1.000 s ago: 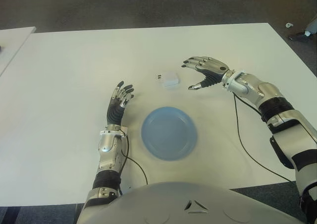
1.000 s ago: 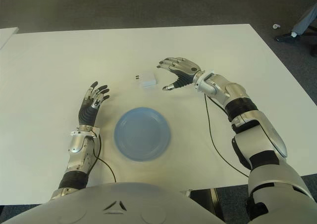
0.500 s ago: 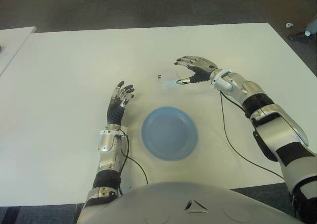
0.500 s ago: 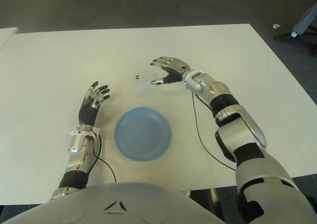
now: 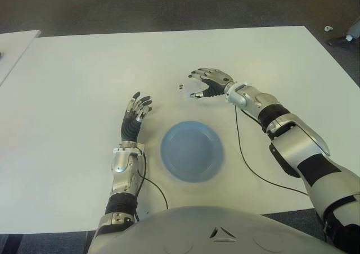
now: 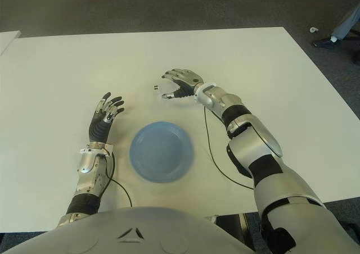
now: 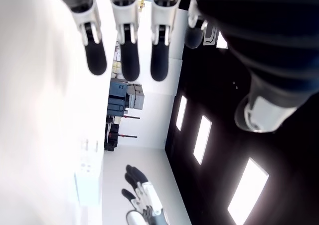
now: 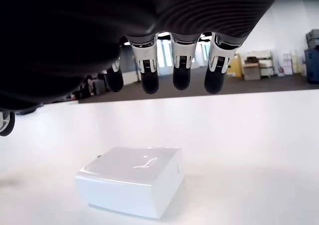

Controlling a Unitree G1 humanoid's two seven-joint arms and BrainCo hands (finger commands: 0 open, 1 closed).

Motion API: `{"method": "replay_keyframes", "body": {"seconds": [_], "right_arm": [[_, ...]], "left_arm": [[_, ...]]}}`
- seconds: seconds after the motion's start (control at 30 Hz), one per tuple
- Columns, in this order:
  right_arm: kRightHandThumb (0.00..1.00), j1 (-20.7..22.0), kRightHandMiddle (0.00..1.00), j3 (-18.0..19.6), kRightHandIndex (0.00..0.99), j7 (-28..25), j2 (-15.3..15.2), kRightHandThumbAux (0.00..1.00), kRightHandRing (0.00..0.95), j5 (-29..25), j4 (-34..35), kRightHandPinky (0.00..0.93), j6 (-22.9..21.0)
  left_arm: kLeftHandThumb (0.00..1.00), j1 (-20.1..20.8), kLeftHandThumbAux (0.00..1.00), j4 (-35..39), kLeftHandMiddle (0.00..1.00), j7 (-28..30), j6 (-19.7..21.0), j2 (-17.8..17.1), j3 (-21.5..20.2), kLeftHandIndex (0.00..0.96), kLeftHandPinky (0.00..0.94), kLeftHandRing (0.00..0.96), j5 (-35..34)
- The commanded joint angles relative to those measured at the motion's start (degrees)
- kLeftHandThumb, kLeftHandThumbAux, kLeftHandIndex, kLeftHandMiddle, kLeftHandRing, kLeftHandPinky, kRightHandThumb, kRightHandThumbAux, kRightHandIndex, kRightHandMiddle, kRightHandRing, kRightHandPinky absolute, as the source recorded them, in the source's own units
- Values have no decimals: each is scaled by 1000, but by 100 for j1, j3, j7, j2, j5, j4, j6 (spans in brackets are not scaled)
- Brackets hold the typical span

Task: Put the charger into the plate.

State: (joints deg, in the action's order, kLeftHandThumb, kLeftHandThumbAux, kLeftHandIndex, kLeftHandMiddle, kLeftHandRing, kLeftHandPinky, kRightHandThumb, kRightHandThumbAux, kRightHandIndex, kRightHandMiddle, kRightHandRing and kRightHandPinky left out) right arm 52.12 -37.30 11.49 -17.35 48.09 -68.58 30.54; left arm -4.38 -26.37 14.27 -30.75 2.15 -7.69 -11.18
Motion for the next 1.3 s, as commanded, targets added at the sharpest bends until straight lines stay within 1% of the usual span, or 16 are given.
{"method": "replay_keyframes", "body": {"seconds": [0.03, 0.47, 0.67, 0.9, 1.1, 1.3], "right_arm": [[100, 56, 0, -126, 0, 37, 162, 248, 0, 83, -208, 0, -85], [113, -20, 0, -230, 0, 75, 501, 254, 0, 26, -499, 0, -280], [121, -86, 0, -255, 0, 80, 725, 256, 0, 9, -702, 0, -538], [135, -212, 0, -231, 0, 64, 810, 263, 0, -52, -821, 0, -667], [154, -408, 0, -165, 0, 48, 803, 271, 0, -145, -903, 0, -701], [171, -498, 0, -96, 0, -67, 816, 274, 0, -255, -939, 0, -749]], "left_arm": [[31, -370, 531, -219, 219, -28, 292, 65, 56, 97, 226, 224, 11], [33, -430, 538, -110, 220, -49, 249, 91, 112, 104, 220, 223, 48], [32, -460, 545, -46, 221, -55, 281, 94, 143, 105, 222, 223, 31], [35, -538, 555, 70, 219, -25, 301, 104, 172, 110, 217, 221, -27], [36, -601, 562, 197, 227, -5, 353, 88, 170, 116, 229, 228, -71], [34, -682, 562, 375, 234, 31, 462, 67, 155, 122, 236, 235, -141]]}}
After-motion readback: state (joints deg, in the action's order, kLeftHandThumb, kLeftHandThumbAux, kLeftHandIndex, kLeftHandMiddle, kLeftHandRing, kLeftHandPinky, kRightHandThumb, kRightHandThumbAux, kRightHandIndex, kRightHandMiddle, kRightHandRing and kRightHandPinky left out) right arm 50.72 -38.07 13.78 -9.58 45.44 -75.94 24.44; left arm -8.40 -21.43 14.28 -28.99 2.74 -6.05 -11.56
